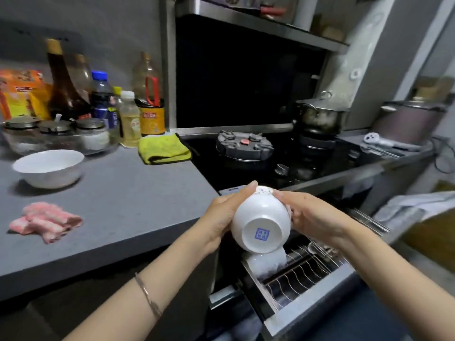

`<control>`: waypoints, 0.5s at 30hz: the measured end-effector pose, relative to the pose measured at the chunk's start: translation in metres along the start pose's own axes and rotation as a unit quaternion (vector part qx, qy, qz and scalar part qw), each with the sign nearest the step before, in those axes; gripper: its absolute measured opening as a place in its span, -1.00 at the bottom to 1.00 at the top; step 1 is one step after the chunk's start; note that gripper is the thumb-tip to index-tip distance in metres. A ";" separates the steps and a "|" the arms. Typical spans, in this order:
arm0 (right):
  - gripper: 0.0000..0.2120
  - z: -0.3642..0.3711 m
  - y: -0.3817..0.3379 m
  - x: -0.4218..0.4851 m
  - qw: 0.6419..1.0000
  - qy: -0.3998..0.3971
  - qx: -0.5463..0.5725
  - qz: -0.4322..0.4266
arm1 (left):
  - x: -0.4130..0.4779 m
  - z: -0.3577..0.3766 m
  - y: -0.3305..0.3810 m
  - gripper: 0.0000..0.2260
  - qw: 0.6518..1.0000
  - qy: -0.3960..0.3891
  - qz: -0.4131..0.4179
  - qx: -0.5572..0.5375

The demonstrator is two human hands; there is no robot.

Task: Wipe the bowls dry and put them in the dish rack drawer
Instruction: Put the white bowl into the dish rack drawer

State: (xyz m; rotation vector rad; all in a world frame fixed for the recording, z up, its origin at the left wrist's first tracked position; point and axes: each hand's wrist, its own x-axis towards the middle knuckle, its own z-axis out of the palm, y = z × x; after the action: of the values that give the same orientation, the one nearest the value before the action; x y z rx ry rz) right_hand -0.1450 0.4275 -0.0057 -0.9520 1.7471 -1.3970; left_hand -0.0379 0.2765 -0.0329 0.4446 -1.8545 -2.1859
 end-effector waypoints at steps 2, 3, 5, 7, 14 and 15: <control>-0.66 -0.025 0.021 -0.013 0.999 0.034 0.019 0.028 | 0.016 0.027 -0.017 -0.61 0.999 -0.023 0.000 0.024; -0.66 -0.037 0.032 -0.016 0.998 0.044 0.024 0.040 | 0.022 0.037 -0.025 -0.61 0.999 -0.027 0.006 0.036; -0.69 -0.061 0.053 -0.024 0.993 0.081 0.049 0.068 | 0.042 0.058 -0.043 -0.63 0.998 -0.023 0.020 0.051; -0.69 -0.086 0.070 -0.027 0.985 0.127 0.070 0.094 | 0.061 0.073 -0.066 -0.68 0.997 -0.007 0.037 0.069; -0.67 -0.160 0.136 -0.006 0.946 0.249 0.120 0.171 | 0.119 0.097 -0.162 -0.80 0.980 -0.022 0.051 0.192; -0.69 -0.169 0.147 0.000 0.940 0.262 0.126 0.176 | 0.129 0.098 -0.176 -0.75 0.971 -0.020 0.056 0.232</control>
State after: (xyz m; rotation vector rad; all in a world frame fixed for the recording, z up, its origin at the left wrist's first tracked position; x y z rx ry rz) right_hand -0.3083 0.5291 -0.1197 -0.1097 1.9229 -1.6708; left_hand -0.1915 0.3468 -0.2012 0.3681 -2.3520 -1.6918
